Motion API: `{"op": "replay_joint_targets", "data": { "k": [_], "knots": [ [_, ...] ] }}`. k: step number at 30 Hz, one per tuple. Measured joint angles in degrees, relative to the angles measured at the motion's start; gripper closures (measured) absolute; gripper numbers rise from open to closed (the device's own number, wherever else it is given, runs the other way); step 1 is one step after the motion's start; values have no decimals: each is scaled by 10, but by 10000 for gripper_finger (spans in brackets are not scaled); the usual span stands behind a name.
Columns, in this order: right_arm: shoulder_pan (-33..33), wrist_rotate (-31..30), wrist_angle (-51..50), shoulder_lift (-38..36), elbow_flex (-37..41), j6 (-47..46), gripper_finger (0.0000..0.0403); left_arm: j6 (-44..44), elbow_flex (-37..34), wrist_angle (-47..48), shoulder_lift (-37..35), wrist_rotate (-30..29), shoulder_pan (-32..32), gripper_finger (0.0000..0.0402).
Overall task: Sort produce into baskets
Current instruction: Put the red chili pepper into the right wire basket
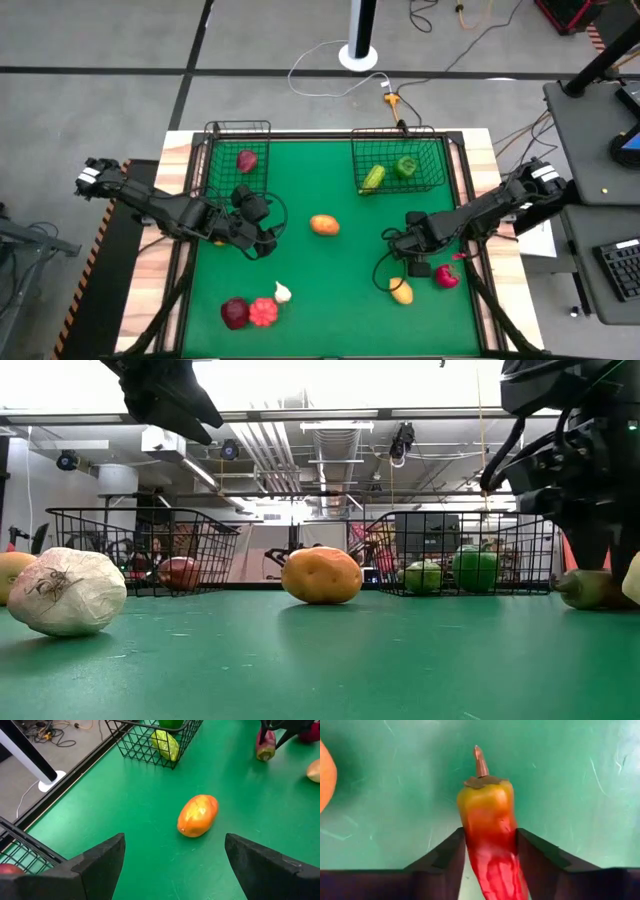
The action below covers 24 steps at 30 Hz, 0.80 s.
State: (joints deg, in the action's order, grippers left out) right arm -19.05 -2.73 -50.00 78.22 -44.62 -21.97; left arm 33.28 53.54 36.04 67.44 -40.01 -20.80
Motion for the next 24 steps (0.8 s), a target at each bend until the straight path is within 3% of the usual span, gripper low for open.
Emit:
{"op": "replay_joint_targets", "data": {
  "k": [5,13,18,24],
  "knots": [
    [6,11,0,0,0,1,294,0,0,0,0,0,0,80],
    [6,17,-8,-1,-10,0,298,0,0,0,0,0,0,80],
    [12,15,-39,-2,-71,10,298,0,0,0,0,0,0,80],
    [41,4,-40,-2,-199,73,298,-4,0,-1,0,-1,0,80]
  ]
}}
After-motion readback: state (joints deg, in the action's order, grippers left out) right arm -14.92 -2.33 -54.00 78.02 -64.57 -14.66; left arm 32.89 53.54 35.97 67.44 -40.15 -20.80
